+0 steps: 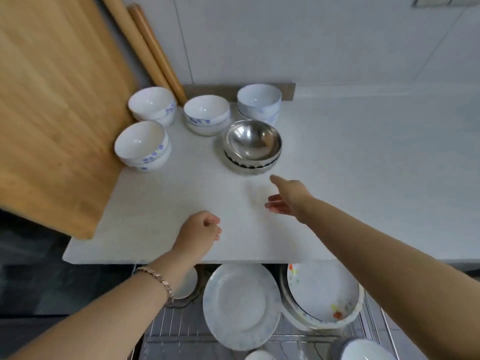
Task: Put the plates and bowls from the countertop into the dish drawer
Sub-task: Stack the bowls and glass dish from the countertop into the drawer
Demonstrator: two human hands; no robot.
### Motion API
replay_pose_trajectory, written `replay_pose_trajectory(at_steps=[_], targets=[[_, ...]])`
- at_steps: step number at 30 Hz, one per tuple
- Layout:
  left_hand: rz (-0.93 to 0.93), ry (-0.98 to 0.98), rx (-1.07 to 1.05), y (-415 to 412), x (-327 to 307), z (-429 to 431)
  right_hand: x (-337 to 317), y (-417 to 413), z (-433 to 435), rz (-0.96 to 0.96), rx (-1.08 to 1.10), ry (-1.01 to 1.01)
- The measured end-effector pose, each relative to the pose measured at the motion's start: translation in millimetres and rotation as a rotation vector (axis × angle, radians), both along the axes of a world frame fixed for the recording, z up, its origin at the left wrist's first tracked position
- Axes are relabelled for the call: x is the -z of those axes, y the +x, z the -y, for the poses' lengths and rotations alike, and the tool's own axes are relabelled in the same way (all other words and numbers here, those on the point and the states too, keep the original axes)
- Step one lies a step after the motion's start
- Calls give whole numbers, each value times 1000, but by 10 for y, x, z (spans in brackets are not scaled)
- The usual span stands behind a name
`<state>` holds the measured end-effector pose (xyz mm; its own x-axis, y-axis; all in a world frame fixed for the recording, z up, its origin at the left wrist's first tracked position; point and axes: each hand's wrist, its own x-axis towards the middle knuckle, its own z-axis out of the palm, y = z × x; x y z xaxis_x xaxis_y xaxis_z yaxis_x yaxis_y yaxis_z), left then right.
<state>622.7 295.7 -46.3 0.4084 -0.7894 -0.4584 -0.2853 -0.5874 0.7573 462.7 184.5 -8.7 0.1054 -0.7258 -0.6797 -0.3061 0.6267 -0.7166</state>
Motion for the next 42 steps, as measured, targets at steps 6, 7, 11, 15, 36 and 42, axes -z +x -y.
replay_pose_trajectory(at_steps=[6, 7, 11, 15, 36, 42], targets=[[-37, 21, -21, 689, 75, 28, 323, 717, 641, 120, 284, 54], [-48, 23, -29, 774, 119, 14, 390, 781, 702, 132, 318, 40], [-101, 38, -18, 992, 216, -80, 538, 829, 729, 95, 366, -15], [-274, 53, -76, 1043, 174, -169, 482, 693, 369, -76, 227, -43], [-310, 462, 45, 920, 1298, -2119, 1687, 624, -2453, -188, -507, 223], [7, 556, -27, 1239, 1937, -2340, 2570, 955, -2893, -251, -513, 307]])
